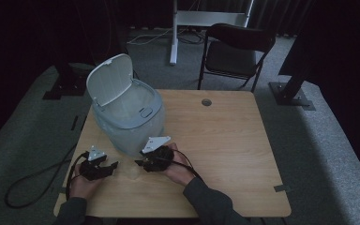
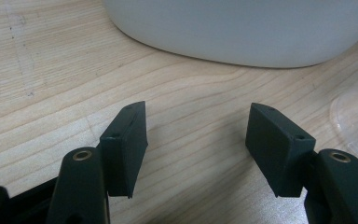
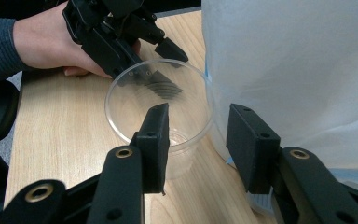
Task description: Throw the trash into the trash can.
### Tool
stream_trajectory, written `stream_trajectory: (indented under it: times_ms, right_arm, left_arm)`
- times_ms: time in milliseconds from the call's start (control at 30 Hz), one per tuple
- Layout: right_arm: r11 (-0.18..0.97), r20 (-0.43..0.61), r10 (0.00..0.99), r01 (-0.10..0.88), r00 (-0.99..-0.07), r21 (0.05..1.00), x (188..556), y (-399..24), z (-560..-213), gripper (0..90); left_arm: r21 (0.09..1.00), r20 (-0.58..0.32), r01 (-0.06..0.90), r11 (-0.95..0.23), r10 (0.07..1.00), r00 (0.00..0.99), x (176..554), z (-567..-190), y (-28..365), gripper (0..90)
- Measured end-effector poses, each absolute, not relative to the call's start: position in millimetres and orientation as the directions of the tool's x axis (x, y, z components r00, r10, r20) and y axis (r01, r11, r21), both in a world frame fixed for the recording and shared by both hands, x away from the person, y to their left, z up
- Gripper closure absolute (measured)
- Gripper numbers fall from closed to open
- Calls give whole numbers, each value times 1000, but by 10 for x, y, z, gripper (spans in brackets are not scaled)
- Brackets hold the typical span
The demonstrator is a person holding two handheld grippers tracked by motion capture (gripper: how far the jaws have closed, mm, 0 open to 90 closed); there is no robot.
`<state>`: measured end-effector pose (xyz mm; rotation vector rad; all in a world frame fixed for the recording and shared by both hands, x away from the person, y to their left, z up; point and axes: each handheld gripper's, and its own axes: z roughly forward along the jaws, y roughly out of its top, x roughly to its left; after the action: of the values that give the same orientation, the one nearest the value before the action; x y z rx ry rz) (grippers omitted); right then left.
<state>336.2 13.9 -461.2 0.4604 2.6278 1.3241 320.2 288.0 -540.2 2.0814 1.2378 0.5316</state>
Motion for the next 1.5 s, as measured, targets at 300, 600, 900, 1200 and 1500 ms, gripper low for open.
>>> stream_trajectory:
  times_ms: [300,600,900,1200,1500]
  right_arm:
    - [576,14,329,212,-944,789,3364,121,-4658,582]
    - [618,22,302,213,-953,757,3365,56,-4729,721]
    - [662,-13,264,171,-965,730,3323,28,-4740,862]
    - [643,-22,307,190,-952,742,3337,-196,-4677,861]
    - [625,-36,336,194,-941,756,3372,-345,-4591,861]
  left_arm:
    - [708,14,618,-343,881,472,3202,-5401,2880,388]
    - [707,14,619,-342,882,471,3202,-5401,2878,388]
    - [708,14,618,-342,881,473,3202,-5401,2879,388]
    - [707,13,619,-342,882,471,3203,-5401,2878,387]
    - [707,14,618,-342,882,472,3202,-5401,2878,387]
